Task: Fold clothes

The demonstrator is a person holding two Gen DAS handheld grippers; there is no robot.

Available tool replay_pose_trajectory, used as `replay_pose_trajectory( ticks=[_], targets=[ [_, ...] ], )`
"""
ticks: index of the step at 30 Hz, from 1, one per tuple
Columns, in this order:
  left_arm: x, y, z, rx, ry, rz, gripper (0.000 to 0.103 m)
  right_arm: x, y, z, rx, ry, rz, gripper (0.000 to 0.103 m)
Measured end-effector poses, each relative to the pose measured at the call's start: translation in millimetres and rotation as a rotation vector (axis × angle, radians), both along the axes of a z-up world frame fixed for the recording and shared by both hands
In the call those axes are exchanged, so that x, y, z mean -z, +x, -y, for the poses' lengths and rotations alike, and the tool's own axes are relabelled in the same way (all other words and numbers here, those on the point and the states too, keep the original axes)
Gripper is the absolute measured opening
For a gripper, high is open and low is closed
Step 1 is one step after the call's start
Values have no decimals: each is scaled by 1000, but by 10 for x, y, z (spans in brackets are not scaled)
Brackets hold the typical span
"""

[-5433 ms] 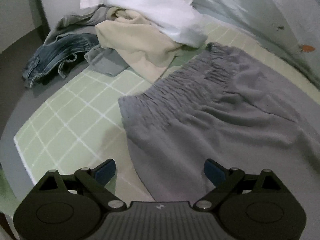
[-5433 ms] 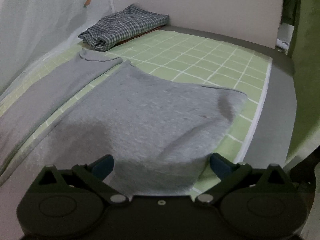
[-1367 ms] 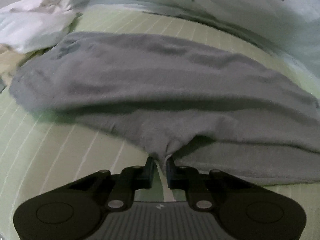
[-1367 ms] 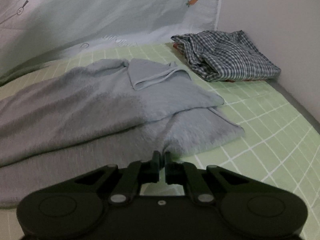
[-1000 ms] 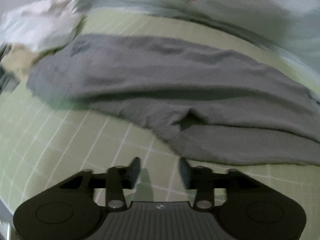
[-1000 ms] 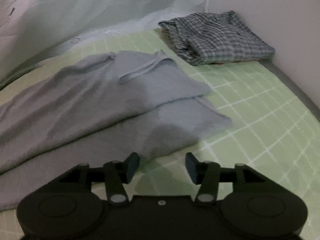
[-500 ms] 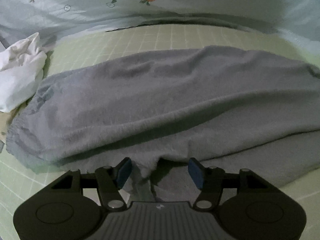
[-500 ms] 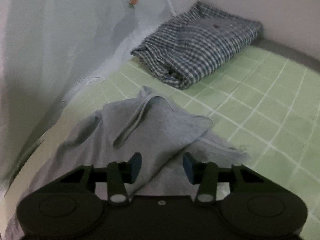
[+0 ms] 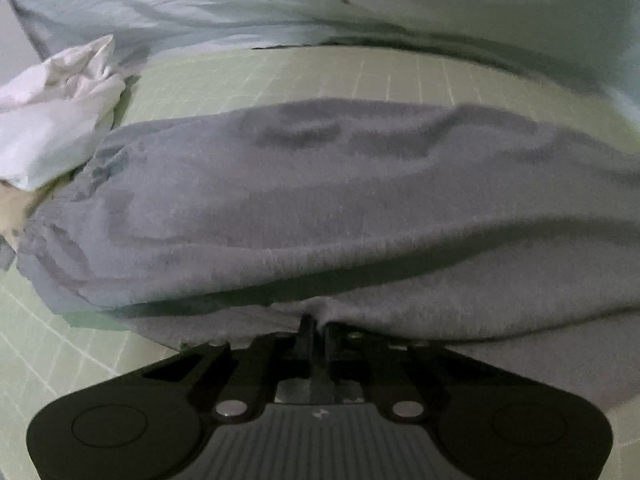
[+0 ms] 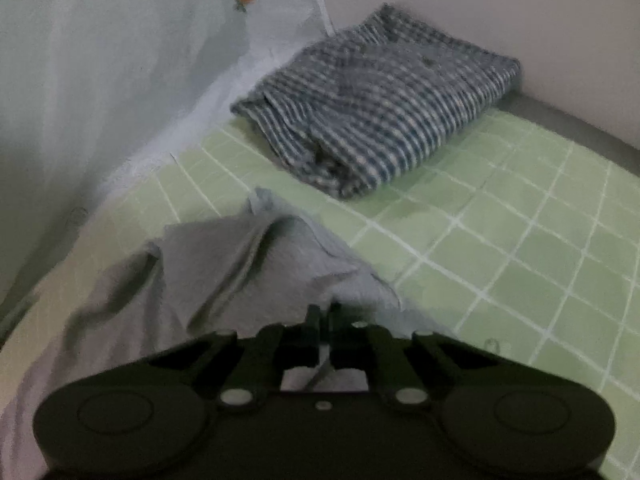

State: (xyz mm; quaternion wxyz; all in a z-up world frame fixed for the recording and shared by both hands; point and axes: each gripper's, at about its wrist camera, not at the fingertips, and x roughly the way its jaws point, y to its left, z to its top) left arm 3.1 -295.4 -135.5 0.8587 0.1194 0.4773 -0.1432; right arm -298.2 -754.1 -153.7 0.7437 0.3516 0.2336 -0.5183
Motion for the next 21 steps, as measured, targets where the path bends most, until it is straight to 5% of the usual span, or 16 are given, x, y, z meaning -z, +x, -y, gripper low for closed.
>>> replay_pose_trajectory(
  ticks=[11,19,21],
  targets=[
    [-605,-312,-398,-18,-75,193,4,-705,-393,-423,-30,-234,47,3],
    [-213,-486,-568,-10,-25,62,9,-207,-615,-459,-61,-73,-114,4],
    [-238,-525,-568,-9,-28,68,10,-118,-692,-484,-54,-42,-136,13]
  ],
)
